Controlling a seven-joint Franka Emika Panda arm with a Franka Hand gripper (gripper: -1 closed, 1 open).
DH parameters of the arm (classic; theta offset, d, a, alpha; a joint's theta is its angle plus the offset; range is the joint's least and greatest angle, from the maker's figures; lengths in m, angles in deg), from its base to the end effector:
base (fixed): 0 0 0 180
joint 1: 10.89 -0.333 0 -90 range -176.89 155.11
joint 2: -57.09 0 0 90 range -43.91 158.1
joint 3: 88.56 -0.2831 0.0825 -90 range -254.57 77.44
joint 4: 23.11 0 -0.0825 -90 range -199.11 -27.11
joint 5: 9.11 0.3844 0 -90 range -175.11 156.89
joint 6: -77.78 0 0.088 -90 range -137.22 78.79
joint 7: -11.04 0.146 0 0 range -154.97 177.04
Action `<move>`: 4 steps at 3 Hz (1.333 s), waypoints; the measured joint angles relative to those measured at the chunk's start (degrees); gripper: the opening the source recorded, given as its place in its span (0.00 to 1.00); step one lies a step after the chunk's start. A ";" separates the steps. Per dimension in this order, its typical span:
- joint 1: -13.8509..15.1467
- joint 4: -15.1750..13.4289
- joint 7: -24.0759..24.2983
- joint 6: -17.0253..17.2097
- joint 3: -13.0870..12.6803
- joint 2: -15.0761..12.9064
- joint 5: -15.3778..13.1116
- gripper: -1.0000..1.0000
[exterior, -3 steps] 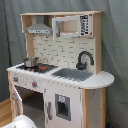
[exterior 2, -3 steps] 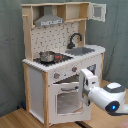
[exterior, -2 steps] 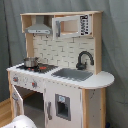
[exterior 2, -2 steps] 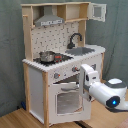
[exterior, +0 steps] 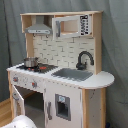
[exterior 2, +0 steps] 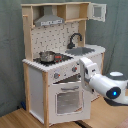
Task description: Play with the kitchen
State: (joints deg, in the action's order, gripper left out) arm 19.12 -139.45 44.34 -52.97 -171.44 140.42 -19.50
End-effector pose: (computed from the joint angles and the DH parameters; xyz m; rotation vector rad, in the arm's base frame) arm 0.2400 0.5310 0.4224 1.6239 0.5684 1.4766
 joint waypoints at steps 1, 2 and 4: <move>-0.64 -1.01 -7.30 0.41 2.22 -0.78 0.49 1.00; -1.87 -2.33 -14.84 1.30 4.95 -1.57 0.93 1.00; -5.19 -5.83 -29.09 2.25 10.45 -3.58 2.82 1.00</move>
State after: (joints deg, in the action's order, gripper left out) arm 13.93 -145.28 15.25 -50.72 -160.99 136.84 -16.69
